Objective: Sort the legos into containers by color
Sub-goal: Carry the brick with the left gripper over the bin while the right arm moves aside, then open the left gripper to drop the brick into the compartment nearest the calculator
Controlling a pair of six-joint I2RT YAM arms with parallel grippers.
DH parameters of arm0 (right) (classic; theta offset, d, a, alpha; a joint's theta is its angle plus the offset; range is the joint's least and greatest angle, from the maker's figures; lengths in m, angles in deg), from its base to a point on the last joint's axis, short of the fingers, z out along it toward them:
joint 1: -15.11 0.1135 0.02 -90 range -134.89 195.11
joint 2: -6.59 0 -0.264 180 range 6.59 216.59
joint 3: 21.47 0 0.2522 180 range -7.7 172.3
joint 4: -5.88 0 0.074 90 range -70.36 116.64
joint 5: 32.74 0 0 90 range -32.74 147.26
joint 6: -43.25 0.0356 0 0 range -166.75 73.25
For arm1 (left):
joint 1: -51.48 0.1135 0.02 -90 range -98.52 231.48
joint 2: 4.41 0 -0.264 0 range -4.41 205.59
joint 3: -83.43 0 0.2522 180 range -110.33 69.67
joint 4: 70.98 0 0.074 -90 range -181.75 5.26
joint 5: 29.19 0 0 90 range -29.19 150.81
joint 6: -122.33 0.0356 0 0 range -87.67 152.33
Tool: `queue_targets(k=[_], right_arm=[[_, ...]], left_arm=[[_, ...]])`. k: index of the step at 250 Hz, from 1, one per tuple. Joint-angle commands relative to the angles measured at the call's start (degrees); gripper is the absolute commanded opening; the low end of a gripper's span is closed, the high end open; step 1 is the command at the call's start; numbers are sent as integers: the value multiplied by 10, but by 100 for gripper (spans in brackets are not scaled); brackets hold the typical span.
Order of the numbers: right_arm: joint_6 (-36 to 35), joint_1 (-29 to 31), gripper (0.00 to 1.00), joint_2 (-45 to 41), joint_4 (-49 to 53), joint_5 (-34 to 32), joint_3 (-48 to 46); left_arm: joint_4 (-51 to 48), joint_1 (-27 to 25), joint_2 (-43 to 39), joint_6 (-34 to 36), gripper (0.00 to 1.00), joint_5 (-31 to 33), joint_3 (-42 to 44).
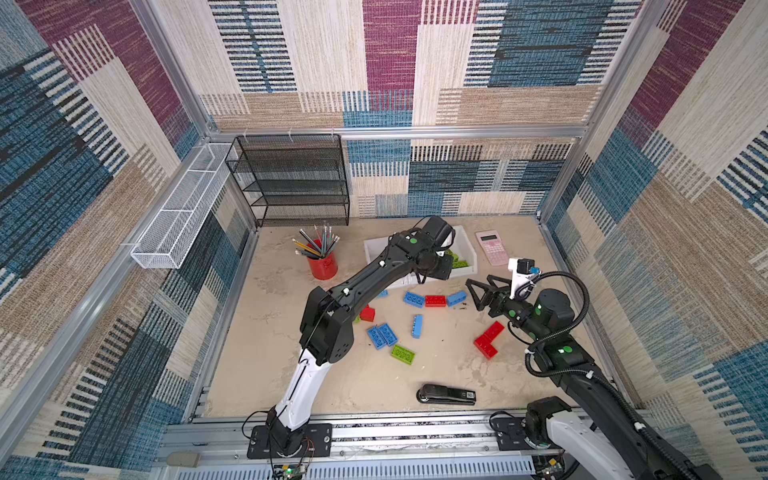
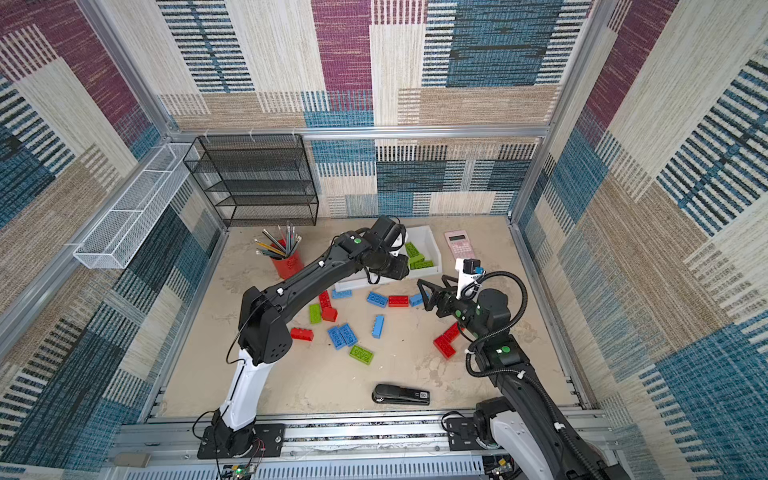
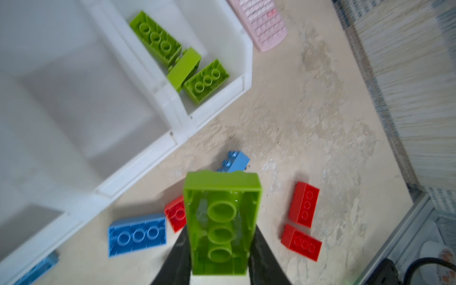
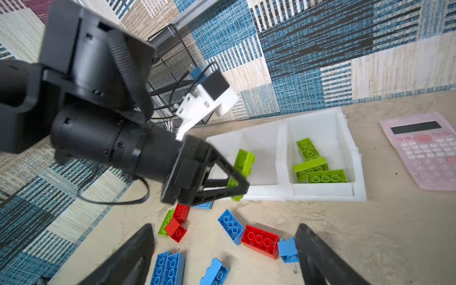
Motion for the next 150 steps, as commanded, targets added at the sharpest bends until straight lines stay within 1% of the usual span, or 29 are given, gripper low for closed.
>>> queue_targets(k=[1,28,63,104,150], right_arm=[[8,1,90,-1,-19,20,1],[22,3,90,-22,-22,28,-14],[32,8,91,-47,-15,8,-33],[32,11,91,-39,-14,10,-32],[33,16,91,-15,-23,11,-30]], left_arm=[[15,11,50,17,29,-58,-78],[55,28,100,-7,29,-114,-132],[132,47,148,-44,29,-152,-162],[185,61,210,-78,29,-173,-220],[255,63,245,-119,31,-172,-227]])
